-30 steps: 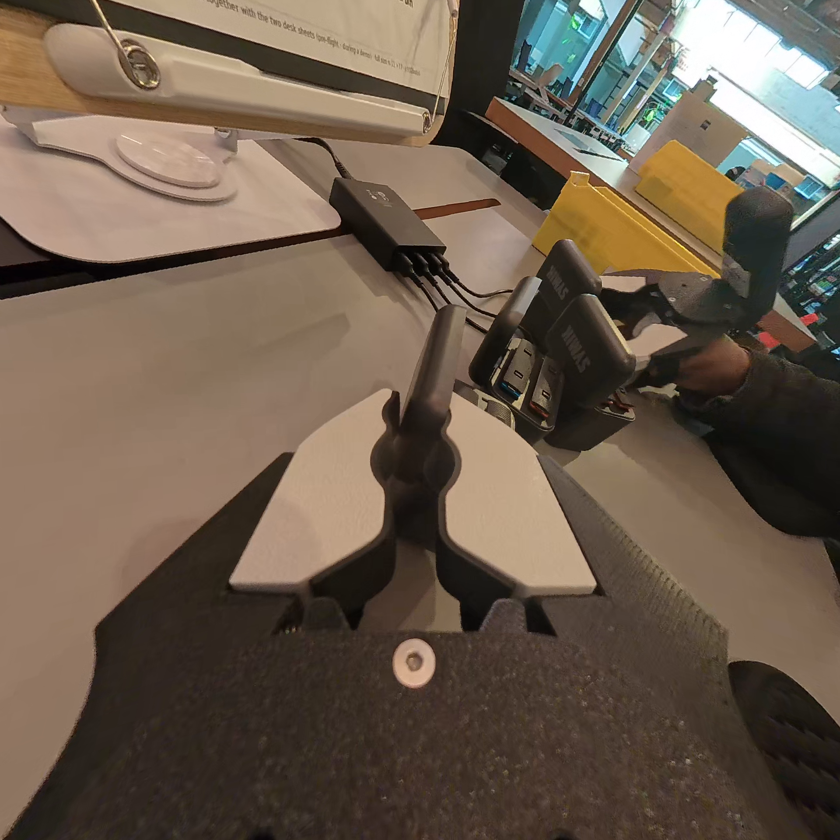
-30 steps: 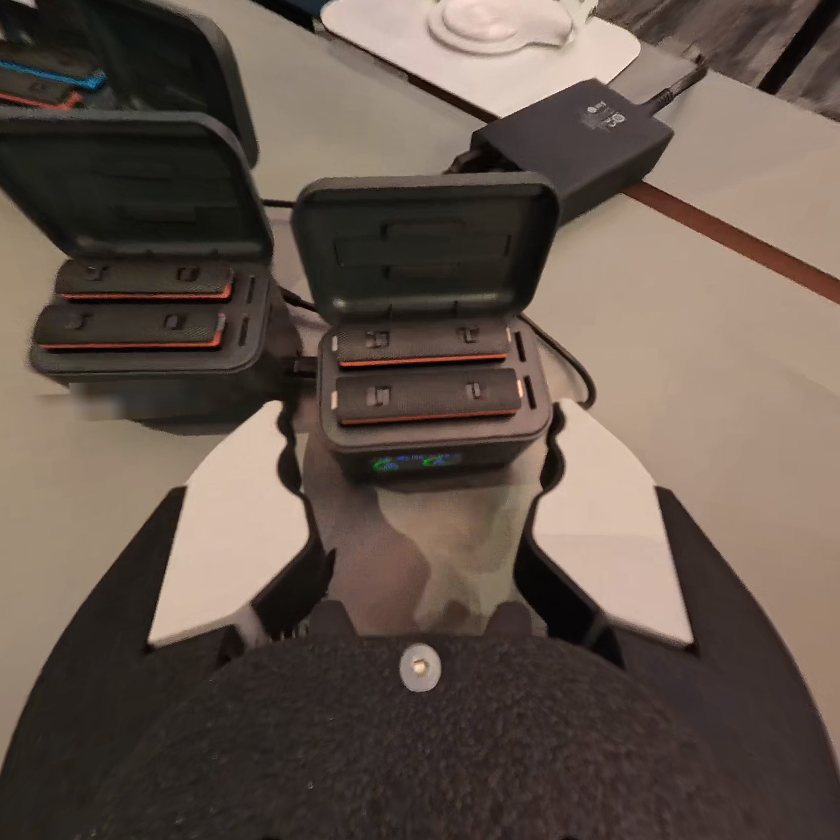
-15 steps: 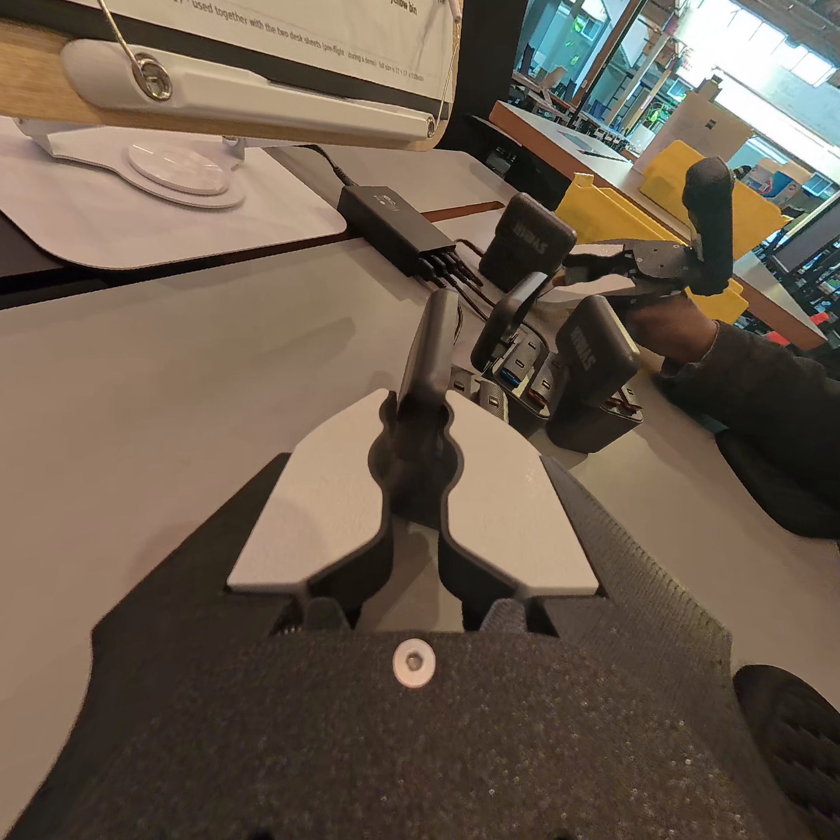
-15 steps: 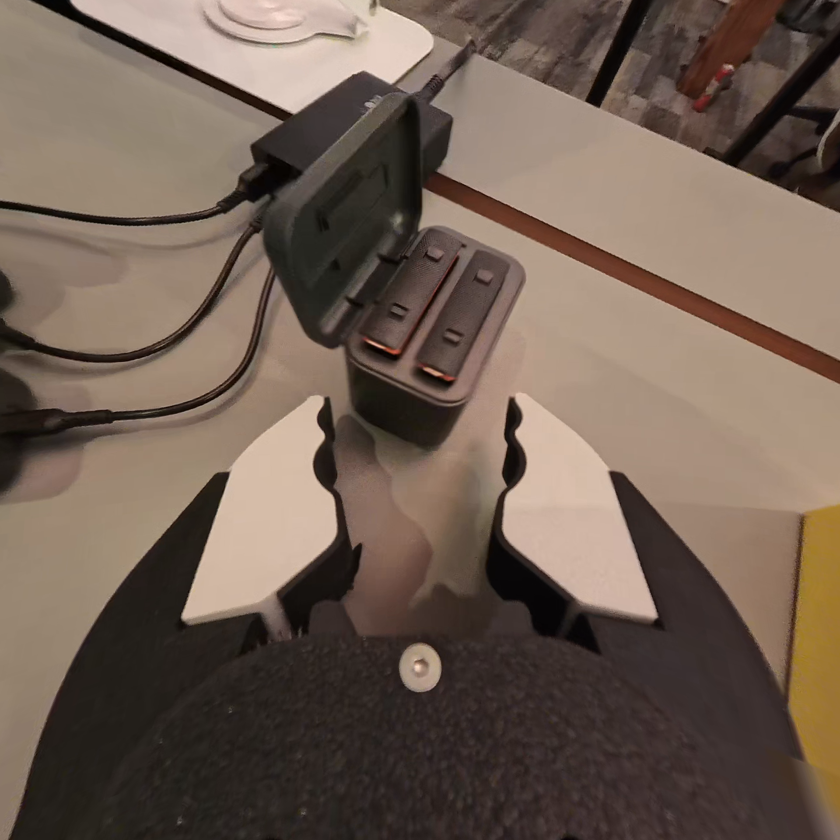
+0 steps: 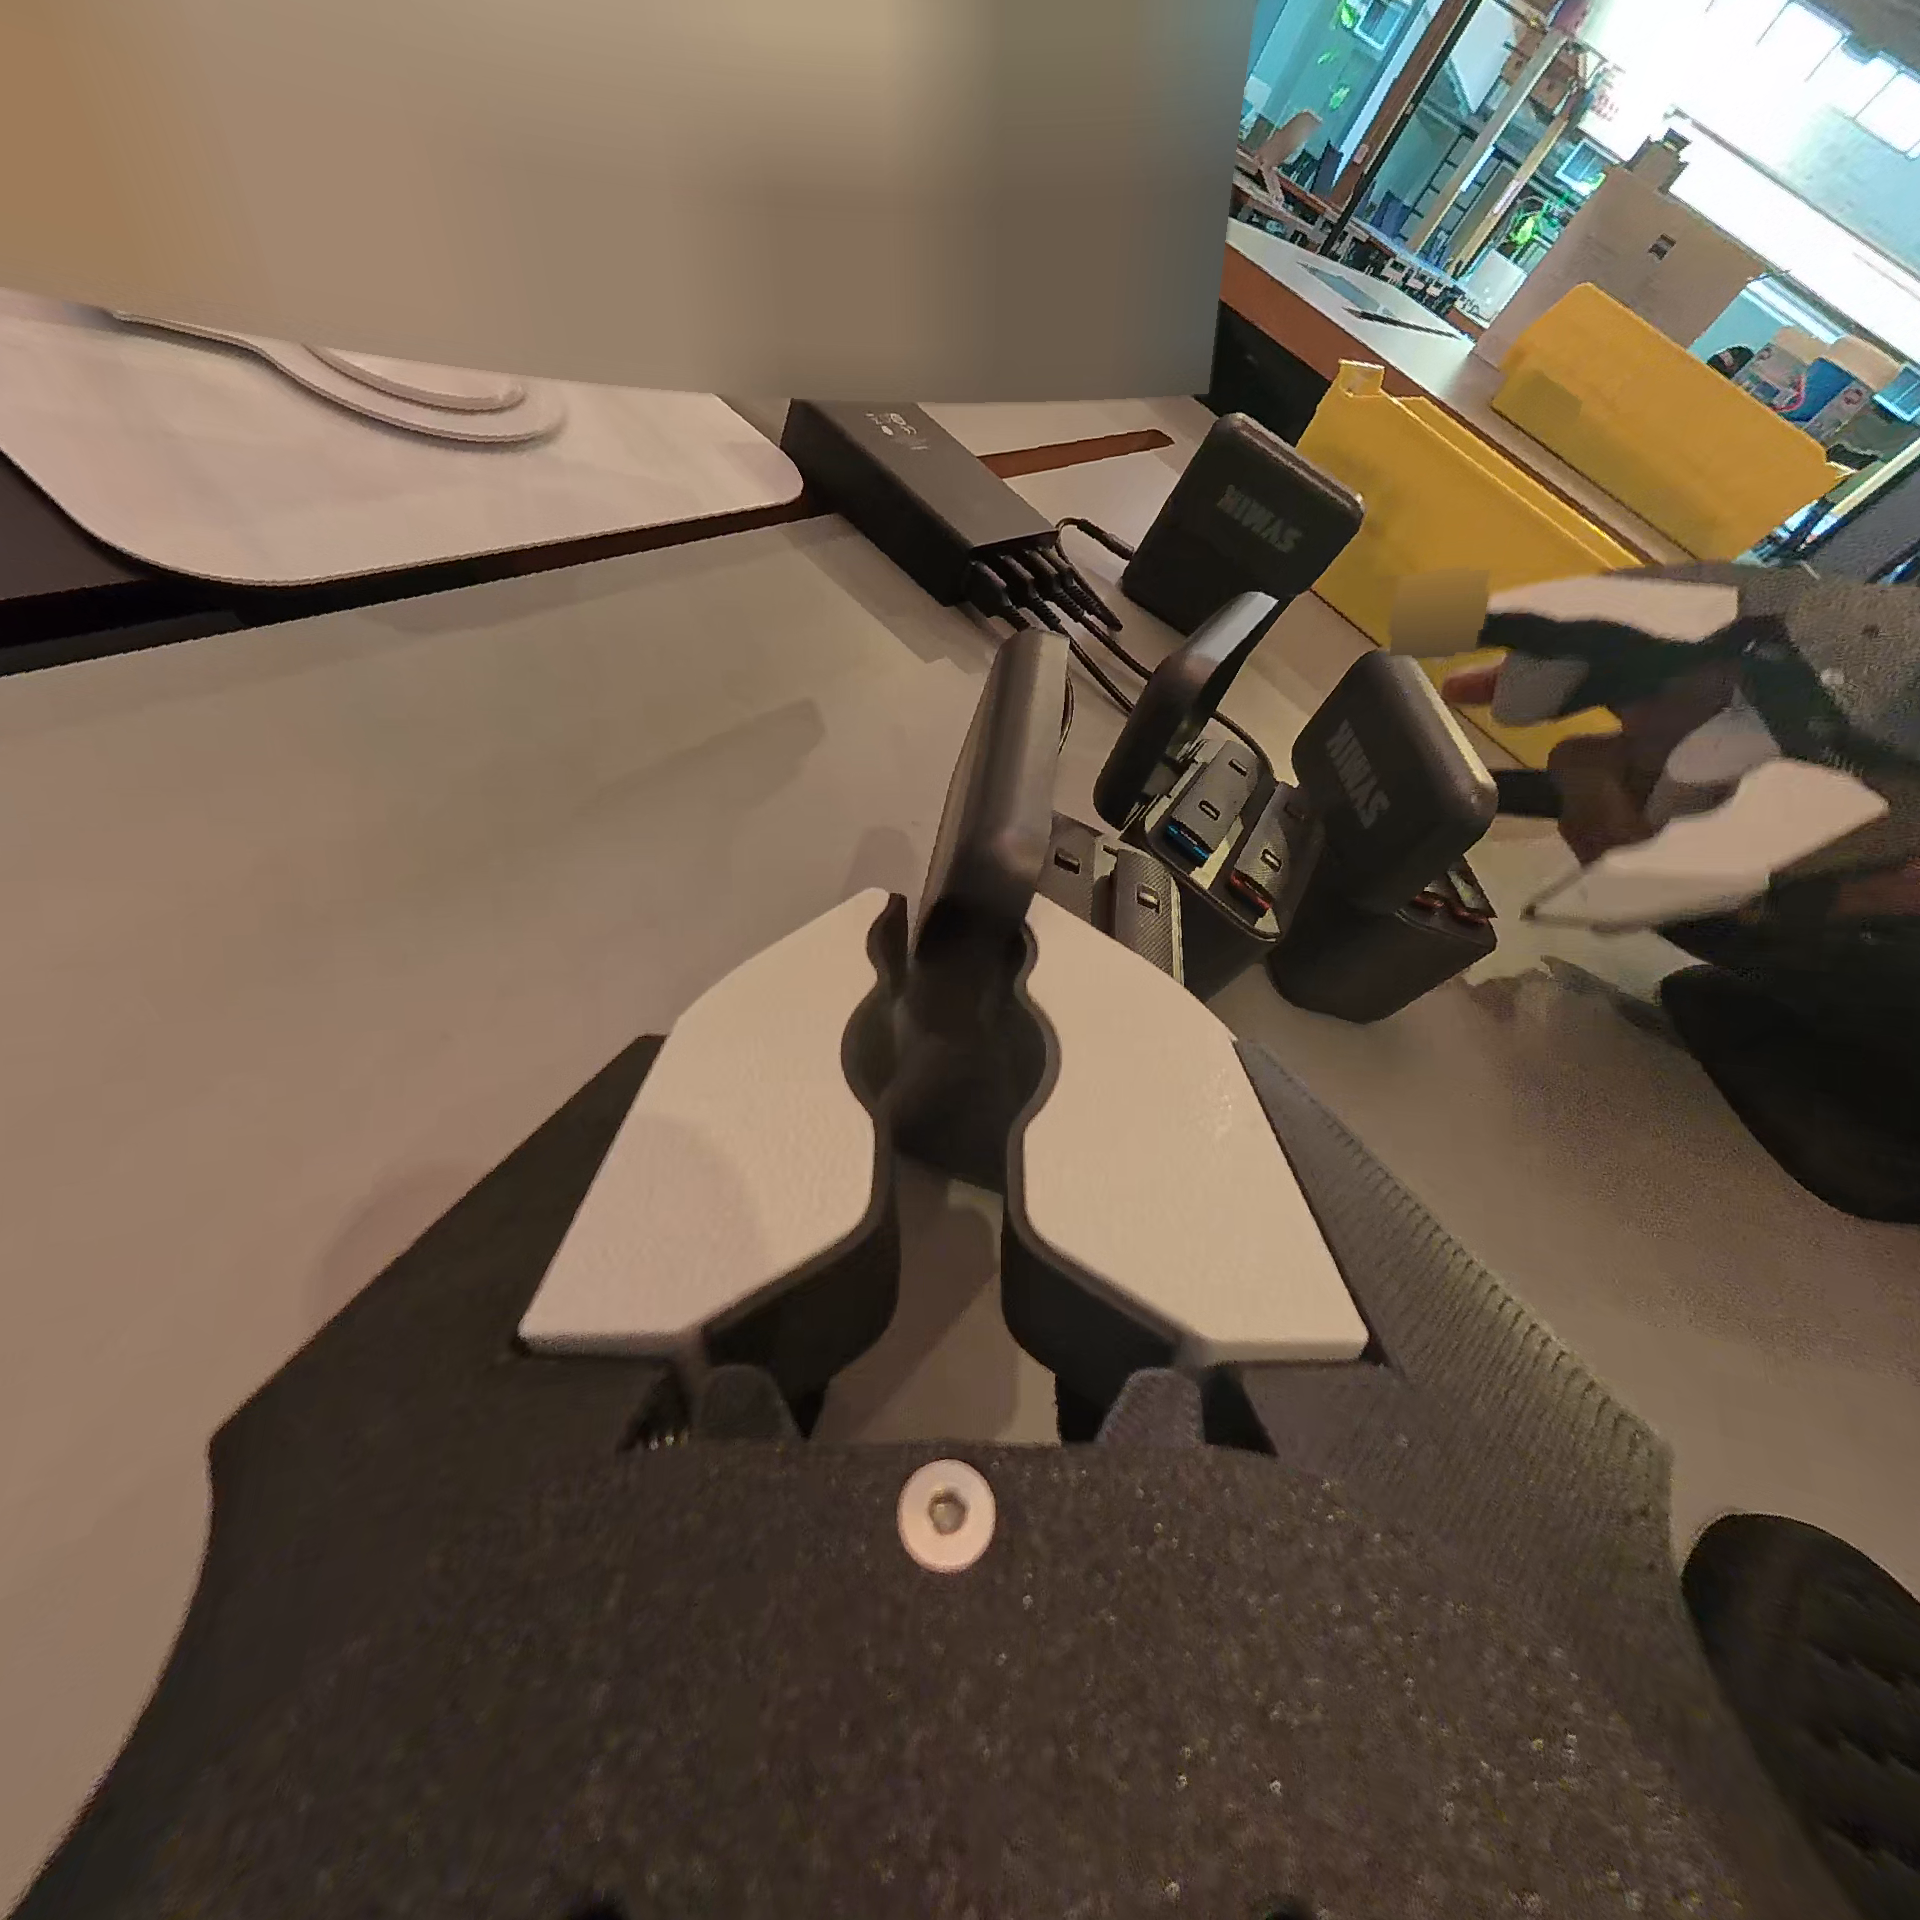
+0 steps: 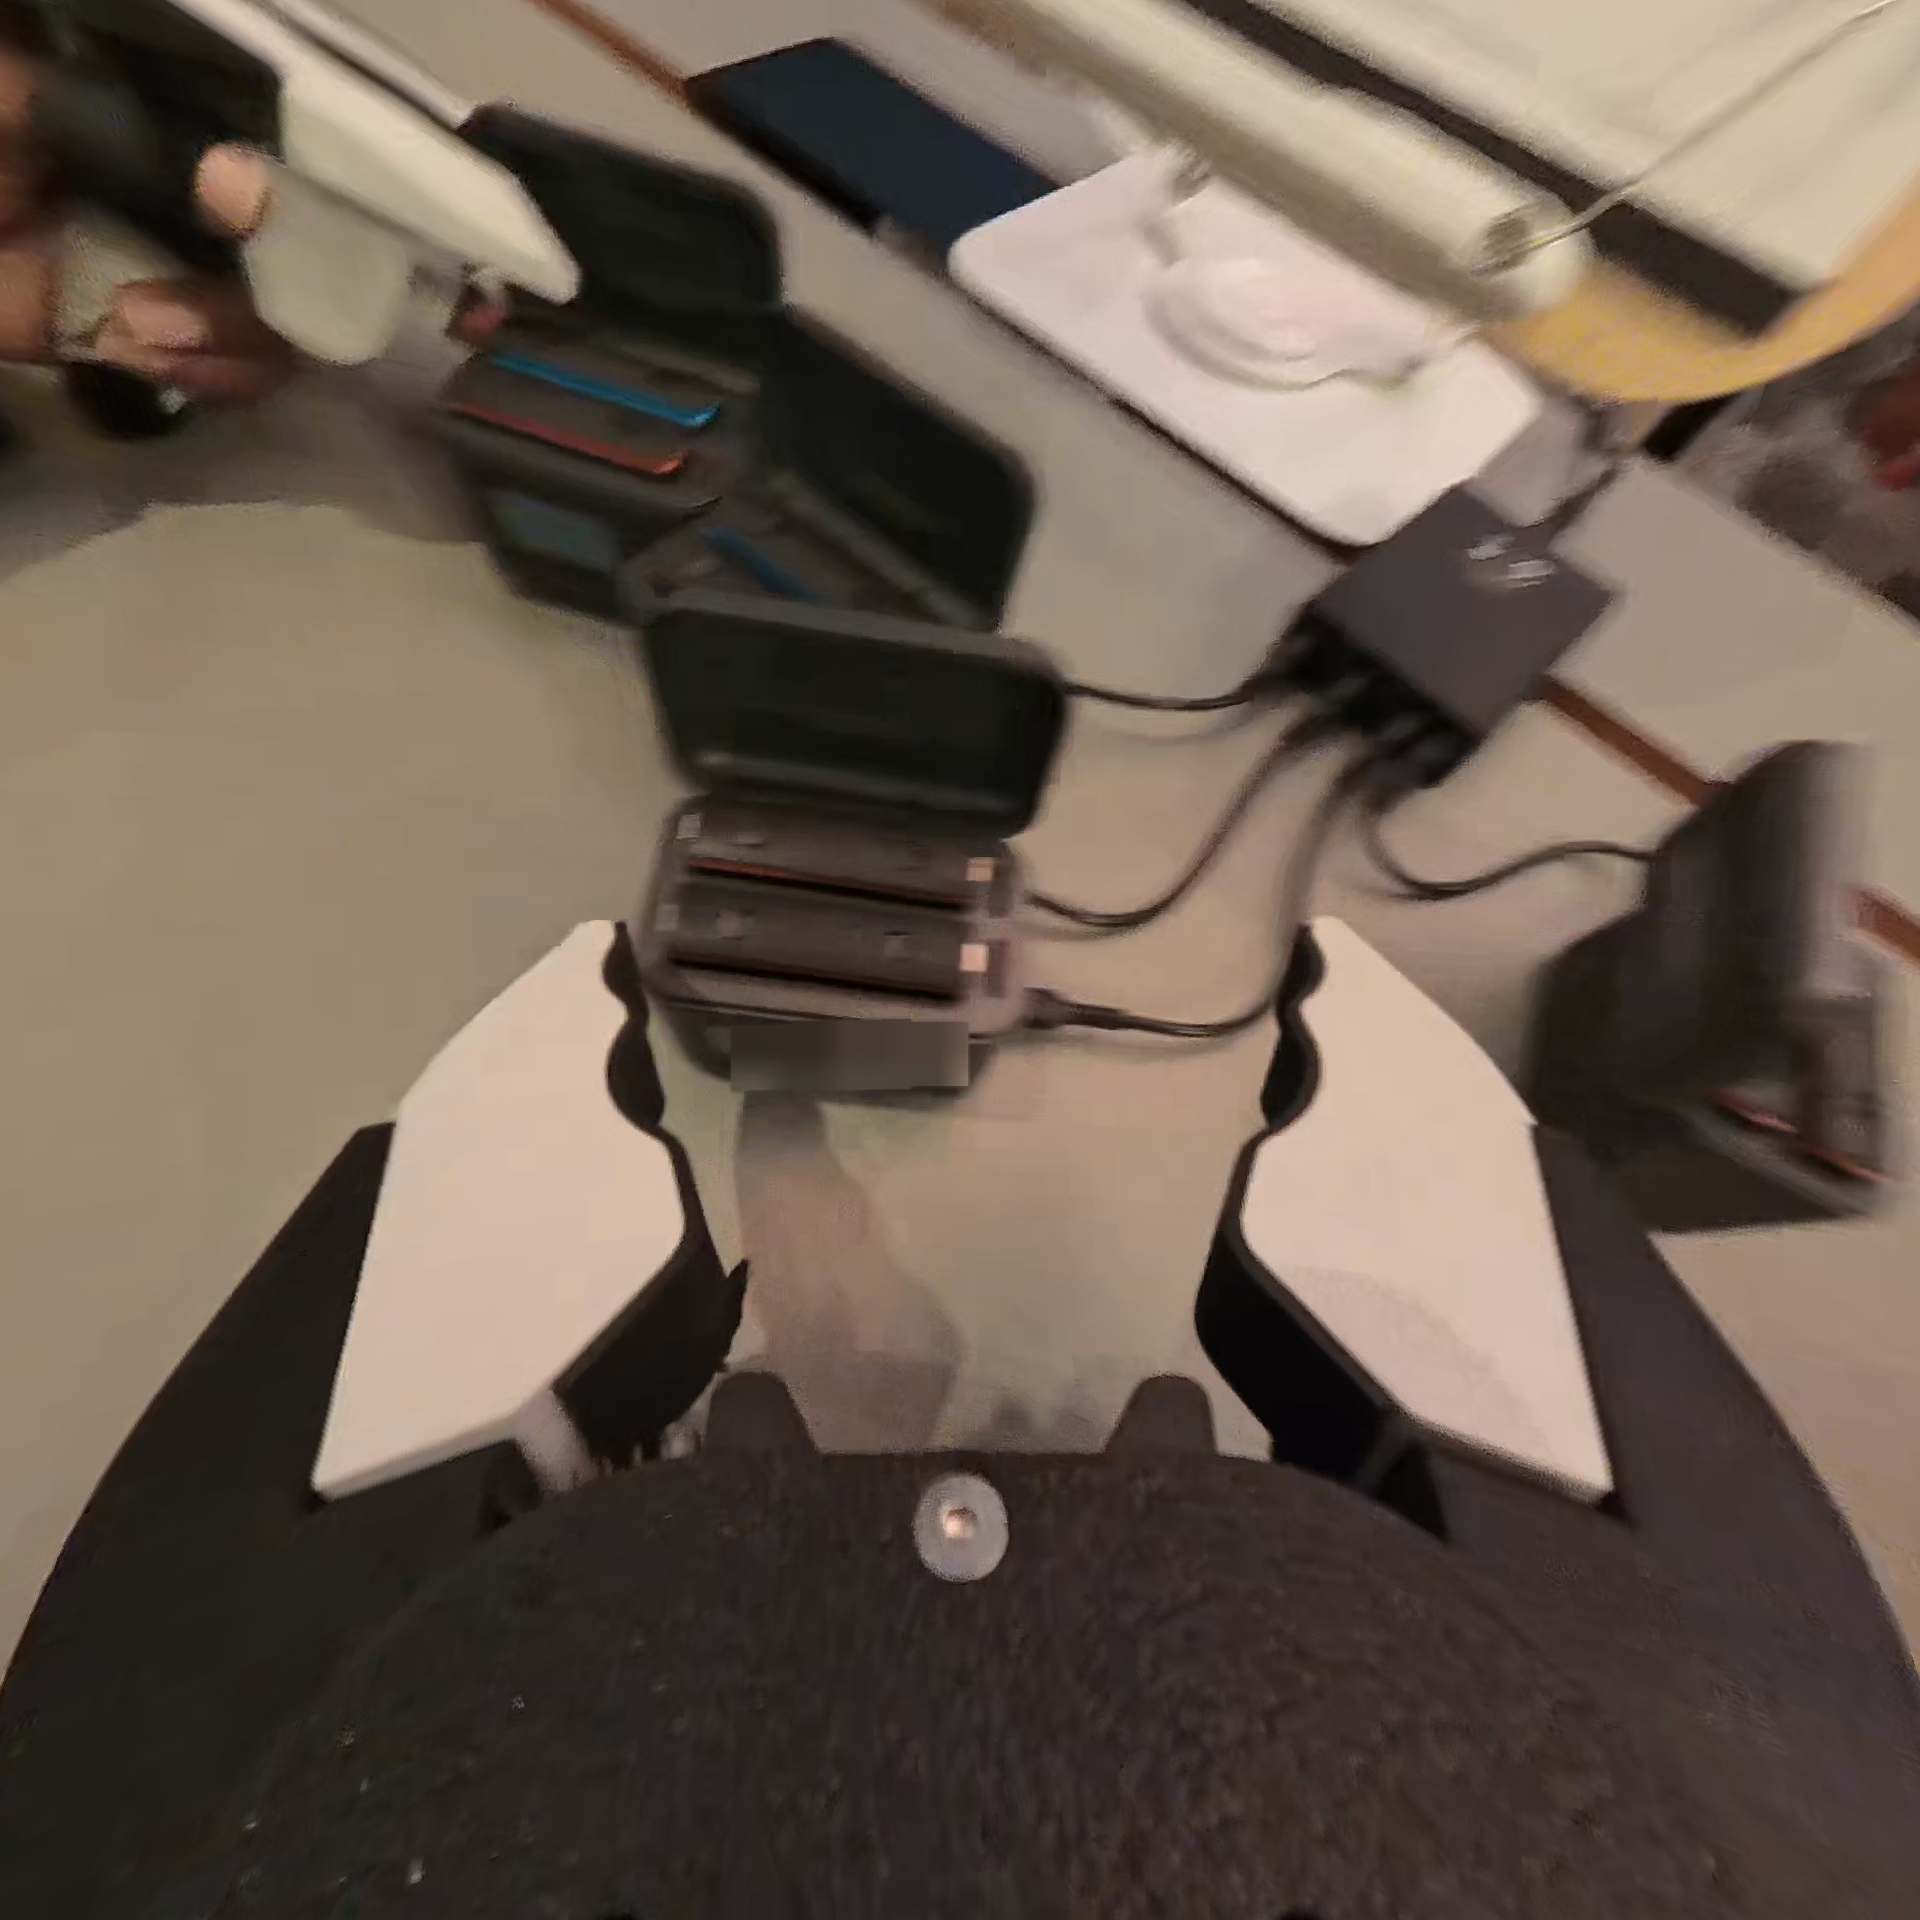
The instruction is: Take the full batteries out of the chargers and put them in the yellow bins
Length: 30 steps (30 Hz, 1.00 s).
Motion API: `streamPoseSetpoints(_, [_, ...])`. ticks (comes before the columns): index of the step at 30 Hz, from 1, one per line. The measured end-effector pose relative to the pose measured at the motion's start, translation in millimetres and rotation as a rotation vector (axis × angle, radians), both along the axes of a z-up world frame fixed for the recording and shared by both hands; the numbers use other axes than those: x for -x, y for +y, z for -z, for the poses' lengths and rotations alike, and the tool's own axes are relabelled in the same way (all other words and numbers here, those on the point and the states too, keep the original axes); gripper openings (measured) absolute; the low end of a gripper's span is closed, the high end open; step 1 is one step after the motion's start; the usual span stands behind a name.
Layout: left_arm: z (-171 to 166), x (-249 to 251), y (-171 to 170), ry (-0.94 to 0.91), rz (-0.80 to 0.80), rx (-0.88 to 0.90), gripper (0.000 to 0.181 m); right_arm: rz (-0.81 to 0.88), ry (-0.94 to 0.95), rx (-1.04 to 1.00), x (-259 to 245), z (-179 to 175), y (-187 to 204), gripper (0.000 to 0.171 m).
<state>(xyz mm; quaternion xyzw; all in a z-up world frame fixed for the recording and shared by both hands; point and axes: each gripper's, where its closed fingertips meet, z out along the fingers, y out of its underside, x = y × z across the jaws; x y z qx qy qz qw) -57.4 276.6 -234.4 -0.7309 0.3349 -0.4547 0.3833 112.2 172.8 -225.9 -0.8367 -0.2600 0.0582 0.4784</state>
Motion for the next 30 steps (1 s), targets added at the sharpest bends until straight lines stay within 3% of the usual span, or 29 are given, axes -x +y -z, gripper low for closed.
streamPoseSetpoints(3, [0.8,-0.3,-0.2,0.003,0.002,0.0,0.017,-0.01,-0.011,0.059,26.8,24.2,-3.5,0.119])
streamPoseSetpoints(6, [1.4,-1.5,-0.8,0.005,0.007,0.001,0.017,0.024,-0.044,0.071,26.8,40.1,2.4,0.094])
streamPoseSetpoints(9, [1.8,-1.1,-0.8,0.009,0.007,-0.001,0.017,0.005,-0.052,0.111,19.4,43.1,0.7,0.092])
streamPoseSetpoints(14, [3.6,-0.4,-0.8,0.015,0.006,0.0,0.015,-0.031,-0.1,0.19,-24.2,45.0,-9.2,0.092])
streamPoseSetpoints(19, [4.1,-0.8,-0.7,0.015,0.008,0.004,0.015,0.08,-0.144,0.199,-91.0,42.2,-8.6,0.081])
streamPoseSetpoints(24, [4.4,-0.7,-0.7,0.016,0.005,0.004,0.015,0.133,-0.162,0.174,-111.6,18.0,-18.0,0.082])
streamPoseSetpoints(30, [4.4,-0.6,-0.8,0.013,0.006,0.009,0.015,0.033,-0.07,-0.028,-32.1,-33.2,-22.1,0.091])
